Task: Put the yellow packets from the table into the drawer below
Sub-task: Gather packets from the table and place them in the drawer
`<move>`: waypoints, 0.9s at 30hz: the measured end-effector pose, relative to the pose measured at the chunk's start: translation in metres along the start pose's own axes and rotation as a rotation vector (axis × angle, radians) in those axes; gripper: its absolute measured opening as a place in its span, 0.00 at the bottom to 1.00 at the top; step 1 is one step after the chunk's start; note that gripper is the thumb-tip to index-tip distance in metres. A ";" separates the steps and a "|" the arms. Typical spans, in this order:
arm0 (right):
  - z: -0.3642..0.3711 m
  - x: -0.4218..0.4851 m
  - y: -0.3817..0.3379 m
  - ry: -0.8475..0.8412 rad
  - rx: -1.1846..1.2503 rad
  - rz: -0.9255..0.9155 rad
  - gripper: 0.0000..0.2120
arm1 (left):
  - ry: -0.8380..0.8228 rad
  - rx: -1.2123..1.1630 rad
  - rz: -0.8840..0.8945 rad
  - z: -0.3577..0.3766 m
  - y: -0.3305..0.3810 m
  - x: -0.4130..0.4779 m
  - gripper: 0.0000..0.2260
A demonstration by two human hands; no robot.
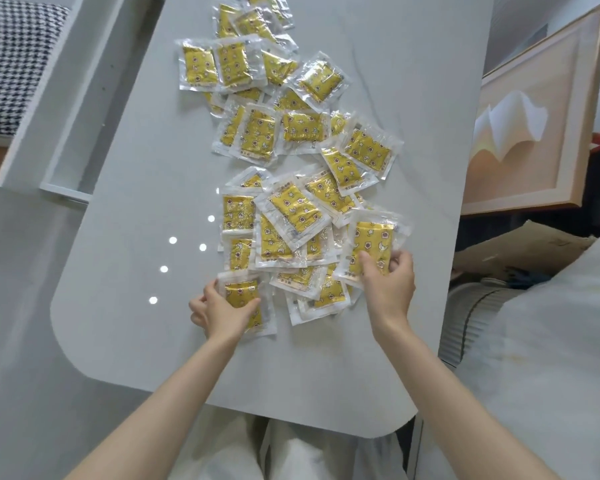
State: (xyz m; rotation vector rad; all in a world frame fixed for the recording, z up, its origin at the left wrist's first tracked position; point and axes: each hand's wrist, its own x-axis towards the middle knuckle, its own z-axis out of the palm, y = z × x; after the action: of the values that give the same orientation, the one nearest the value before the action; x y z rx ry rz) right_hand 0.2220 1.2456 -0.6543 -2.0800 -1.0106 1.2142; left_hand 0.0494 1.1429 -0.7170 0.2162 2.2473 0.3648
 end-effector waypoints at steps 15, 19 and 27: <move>0.106 0.059 -0.039 -0.459 -0.517 -0.258 0.31 | 0.067 0.034 0.107 0.011 -0.027 0.023 0.32; 0.127 0.064 -0.022 -0.336 -0.833 -0.313 0.30 | 0.018 0.032 0.096 0.003 -0.032 0.027 0.27; 0.136 0.057 -0.016 -0.216 -0.862 -0.346 0.29 | -0.141 -0.139 0.038 -0.014 -0.037 0.030 0.16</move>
State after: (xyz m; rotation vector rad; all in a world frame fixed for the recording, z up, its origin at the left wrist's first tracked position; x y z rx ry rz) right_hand 0.1139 1.3098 -0.7334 -2.2166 -2.1846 0.9090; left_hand 0.0185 1.1135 -0.7424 0.2055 2.0725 0.5082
